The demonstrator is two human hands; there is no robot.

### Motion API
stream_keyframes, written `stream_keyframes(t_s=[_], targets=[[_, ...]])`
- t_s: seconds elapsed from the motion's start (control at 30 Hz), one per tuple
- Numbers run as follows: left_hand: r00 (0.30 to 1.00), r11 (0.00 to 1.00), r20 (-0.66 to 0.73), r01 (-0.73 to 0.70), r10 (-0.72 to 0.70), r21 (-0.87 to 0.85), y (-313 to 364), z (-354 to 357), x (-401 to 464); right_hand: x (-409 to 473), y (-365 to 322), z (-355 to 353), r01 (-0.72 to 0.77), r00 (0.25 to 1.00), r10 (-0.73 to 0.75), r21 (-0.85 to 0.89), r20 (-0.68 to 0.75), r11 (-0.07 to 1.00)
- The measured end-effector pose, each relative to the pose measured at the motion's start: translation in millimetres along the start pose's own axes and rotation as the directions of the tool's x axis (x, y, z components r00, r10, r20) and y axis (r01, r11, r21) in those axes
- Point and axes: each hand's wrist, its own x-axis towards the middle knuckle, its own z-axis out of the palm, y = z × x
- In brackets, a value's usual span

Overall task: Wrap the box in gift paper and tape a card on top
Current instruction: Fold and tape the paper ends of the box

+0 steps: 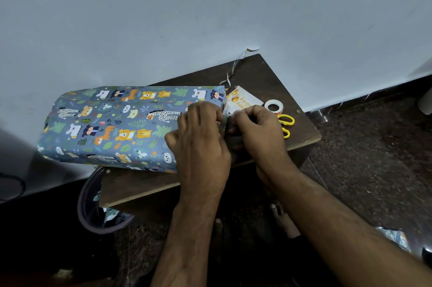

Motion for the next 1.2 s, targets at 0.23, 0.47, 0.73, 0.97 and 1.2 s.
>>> stream_keyframes(t_s=[0.23,0.47,0.73,0.97,1.2], targets=[[1.0,0.995,0.023,-0.018,0.021,-0.095,-5,0,1,-4,-8,-8,0.075,0.995,-0.072,-0.045,0.063,0.996],[0.998,0.986,0.061,-0.004,0.014,-0.167,-3,-2,2,-10,-11,-4,-0.024,0.993,0.016,0.063,0.119,0.998],[0.998,0.984,-0.014,0.058,-0.061,-0.17,3,1,6,-10,-11,-6,0.066,0.986,-0.064,-0.009,0.156,0.998],[0.999,0.992,0.014,0.051,-0.049,-0.118,4,2,9,-6,-10,-8,0.178,0.973,-0.159,-0.101,0.17,0.979],[0.999,0.994,0.014,0.053,-0.052,-0.094,5,3,9,-8,-14,-14,0.121,0.959,-0.116,-0.005,0.259,0.993]])
